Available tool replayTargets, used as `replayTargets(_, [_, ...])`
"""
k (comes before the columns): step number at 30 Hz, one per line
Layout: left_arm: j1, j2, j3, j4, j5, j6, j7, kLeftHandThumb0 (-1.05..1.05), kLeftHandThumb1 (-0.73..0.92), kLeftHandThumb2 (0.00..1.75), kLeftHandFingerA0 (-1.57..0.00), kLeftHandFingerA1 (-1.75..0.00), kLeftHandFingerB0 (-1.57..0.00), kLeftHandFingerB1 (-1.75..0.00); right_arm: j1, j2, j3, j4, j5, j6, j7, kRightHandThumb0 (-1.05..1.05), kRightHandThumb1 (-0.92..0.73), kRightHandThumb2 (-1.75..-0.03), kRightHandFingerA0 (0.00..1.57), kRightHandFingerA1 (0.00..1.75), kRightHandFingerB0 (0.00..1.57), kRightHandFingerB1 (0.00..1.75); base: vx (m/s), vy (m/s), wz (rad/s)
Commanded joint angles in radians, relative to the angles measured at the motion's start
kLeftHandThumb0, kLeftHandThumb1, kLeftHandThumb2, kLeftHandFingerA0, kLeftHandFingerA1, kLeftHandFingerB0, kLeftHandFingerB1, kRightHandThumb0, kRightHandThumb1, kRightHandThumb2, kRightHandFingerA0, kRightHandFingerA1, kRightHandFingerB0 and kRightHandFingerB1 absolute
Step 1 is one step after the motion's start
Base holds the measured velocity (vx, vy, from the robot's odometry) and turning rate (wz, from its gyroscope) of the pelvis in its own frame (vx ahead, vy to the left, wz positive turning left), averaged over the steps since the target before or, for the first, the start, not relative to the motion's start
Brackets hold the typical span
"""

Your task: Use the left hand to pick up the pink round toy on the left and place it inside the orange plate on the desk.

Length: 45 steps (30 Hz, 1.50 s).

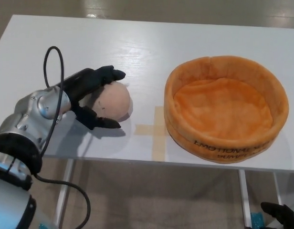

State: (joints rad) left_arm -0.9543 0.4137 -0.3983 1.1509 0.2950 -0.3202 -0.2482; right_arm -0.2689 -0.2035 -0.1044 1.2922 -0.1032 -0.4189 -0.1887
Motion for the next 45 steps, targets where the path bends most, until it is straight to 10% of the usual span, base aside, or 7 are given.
replayTargets(1, [0.011,-0.025,0.038,0.013,0.009,-0.056,0.05,-0.35,0.61,0.6,-0.8,-0.51,-0.37,-0.33,0.012,0.002,-0.007,0.006,0.007,0.011,0.007,-0.34,-0.27,-0.89,0.39,0.73,0.27,0.66,0.0,0.0,0.0])
replayTargets(9, [0.011,-0.054,0.139,0.023,-0.022,-0.069,0.09,-0.17,0.77,0.76,-0.83,-1.36,-0.84,-0.87,0.008,-0.002,0.007,0.007,-0.007,0.014,-0.004,-0.38,-0.38,-0.72,0.39,0.87,0.27,0.76,0.0,0.0,0.0])
replayTargets(25, [-0.027,-0.016,0.242,0.012,-0.022,-0.164,0.098,-0.17,0.77,0.66,-0.87,-1.05,-0.83,-0.95,-0.003,-0.004,0.003,0.009,-0.004,0.018,0.003,-0.43,-0.37,-0.73,0.39,0.88,0.28,0.78,0.0,0.0,0.0])
replayTargets(26, [-0.03,-0.014,0.249,0.007,-0.027,-0.158,0.093,-0.16,0.78,0.66,-0.78,-0.54,-0.83,-0.9,-0.003,-0.005,0.004,0.009,-0.005,0.017,0.004,-0.46,-0.38,-0.72,0.4,0.9,0.28,0.83,0.0,0.0,0.0])
replayTargets(27, [-0.032,-0.013,0.255,0.003,-0.03,-0.155,0.089,-0.16,0.78,0.66,-0.78,-0.54,-0.83,-0.9,-0.002,-0.005,0.005,0.009,-0.006,0.017,0.003,-0.46,-0.38,-0.72,0.4,0.9,0.28,0.83,0.0,0.0,0.0])
replayTargets(28, [-0.045,-0.007,0.264,-0.001,-0.031,-0.158,0.089,-0.17,0.78,0.69,-0.83,-1.46,-0.86,-0.84,-0.002,-0.005,0.005,0.009,-0.005,0.016,0.003,-0.47,-0.38,-0.71,0.41,0.88,0.3,0.81,0.0,0.0,0.0])
replayTargets(45, [-0.186,-0.081,0.298,-0.219,-0.077,-0.118,-0.002,-0.19,0.71,0.77,-0.93,-1.25,-0.88,-0.79,-0.021,-0.003,0.014,0.008,-0.012,0.035,0.01,-0.45,-0.4,-0.7,0.44,0.86,0.33,0.76,0.0,0.0,0.0])
